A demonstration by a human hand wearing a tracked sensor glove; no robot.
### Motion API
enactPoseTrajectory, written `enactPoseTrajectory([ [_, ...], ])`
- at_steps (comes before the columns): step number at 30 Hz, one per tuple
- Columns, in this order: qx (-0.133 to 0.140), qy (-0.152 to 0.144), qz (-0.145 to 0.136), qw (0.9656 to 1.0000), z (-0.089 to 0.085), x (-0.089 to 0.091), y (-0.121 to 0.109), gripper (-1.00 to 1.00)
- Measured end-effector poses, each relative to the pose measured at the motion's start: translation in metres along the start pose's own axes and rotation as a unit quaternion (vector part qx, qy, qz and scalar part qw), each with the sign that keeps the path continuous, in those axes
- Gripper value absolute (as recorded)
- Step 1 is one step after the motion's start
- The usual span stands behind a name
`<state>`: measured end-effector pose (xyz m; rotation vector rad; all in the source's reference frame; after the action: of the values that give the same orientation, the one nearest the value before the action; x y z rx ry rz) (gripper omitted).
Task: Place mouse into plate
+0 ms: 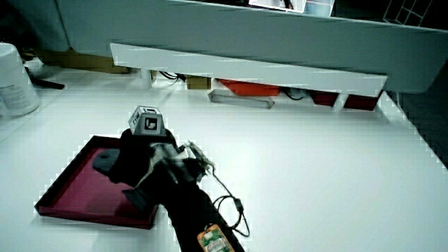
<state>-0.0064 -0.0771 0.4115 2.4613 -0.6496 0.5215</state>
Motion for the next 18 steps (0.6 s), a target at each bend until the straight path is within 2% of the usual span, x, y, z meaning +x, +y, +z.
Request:
enactPoseTrajectory([
  [3,-0.009,0.011,0.012,0.9998,-0.012,-0.004,0.007,0.00],
  [6,-0.021,-0.016,-0.002,0.9997,-0.029,-0.007,0.014,0.00],
  [9,-0.038,-0.006,-0.005,0.9992,-0.043,-0.002,0.021,0.00],
  [12,-0.037,-0.008,-0.013,0.9992,-0.049,0.000,0.024,0.00],
  [18,-0.061,-0.019,-0.025,0.9977,-0.067,0.002,0.032,0.00],
])
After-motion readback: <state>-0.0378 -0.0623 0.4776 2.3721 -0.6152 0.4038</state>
